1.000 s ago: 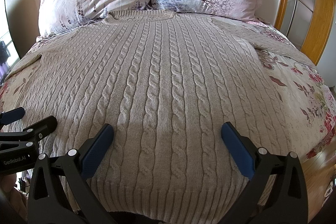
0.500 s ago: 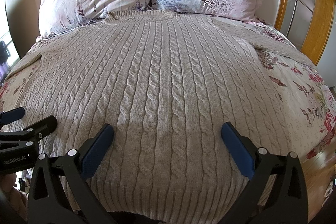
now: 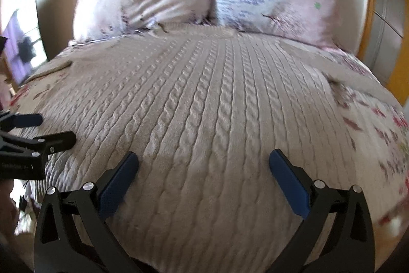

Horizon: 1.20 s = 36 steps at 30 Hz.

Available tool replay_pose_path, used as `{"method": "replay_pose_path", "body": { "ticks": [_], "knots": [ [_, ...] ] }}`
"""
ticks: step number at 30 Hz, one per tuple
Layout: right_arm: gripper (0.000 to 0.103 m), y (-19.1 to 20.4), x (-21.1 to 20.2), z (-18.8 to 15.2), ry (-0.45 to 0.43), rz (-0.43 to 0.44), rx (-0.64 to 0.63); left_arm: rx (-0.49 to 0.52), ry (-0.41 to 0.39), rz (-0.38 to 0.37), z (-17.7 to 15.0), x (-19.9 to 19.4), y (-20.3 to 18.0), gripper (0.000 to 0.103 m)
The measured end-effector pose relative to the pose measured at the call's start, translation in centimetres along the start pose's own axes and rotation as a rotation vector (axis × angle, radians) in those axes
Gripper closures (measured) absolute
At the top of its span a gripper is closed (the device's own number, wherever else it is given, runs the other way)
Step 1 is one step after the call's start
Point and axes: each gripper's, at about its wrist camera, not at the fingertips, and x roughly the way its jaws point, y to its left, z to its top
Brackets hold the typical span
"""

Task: Fold small clothes
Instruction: 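Move the right tool to the sweater's side edge and grasp it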

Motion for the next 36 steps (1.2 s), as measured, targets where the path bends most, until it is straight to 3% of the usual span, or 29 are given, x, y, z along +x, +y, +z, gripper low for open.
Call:
{"method": "replay_pose_path", "body": {
  "ticks": [2, 5, 8, 10, 15, 19, 22, 32, 36],
  "knots": [
    [0.001, -2.0, -0.4, 1.1, -0.016, -0.011, 0.034, 0.009, -0.013, -0.017, 0.4, 0.0, 0.3, 0.002],
    [0.001, -7.2, -1.9, 3.7, -0.083, -0.006, 0.158, 0.002, -0.057, -0.047, 1.3, -0.2, 1.2, 0.002],
    [0.002, -12.7, -2.2, 6.0, -0.094, -0.023, 0.306, -0.024, -0.106, -0.088, 2.7, -0.4, 2.4, 0.002],
    [0.009, -16.8, -1.3, 7.3, -0.081, -0.033, 0.421, -0.037, -0.122, -0.109, 4.0, -0.4, 3.1, 0.002],
    [0.040, -26.4, 2.2, 7.6, 0.000, -0.047, 0.756, 0.008, -0.155, -0.080, 7.2, -0.3, 3.8, 0.002],
    [0.052, -32.6, 4.8, 6.1, 0.055, -0.097, 0.997, 0.052, -0.176, -0.076, 9.6, 0.1, 3.8, 0.002],
    [0.053, -34.8, 5.5, 5.2, 0.075, -0.169, 1.092, 0.054, -0.173, -0.110, 11.0, 0.5, 4.1, 0.002],
    [0.073, -39.2, 4.7, 3.2, -0.034, -0.238, 1.234, -0.007, -0.118, -0.153, 13.9, 3.5, 5.2, 0.002],
    [0.093, -40.1, 4.6, 2.8, -0.043, -0.284, 1.218, -0.050, -0.108, -0.186, 14.3, 4.4, 6.0, 0.002]
  ]
}}
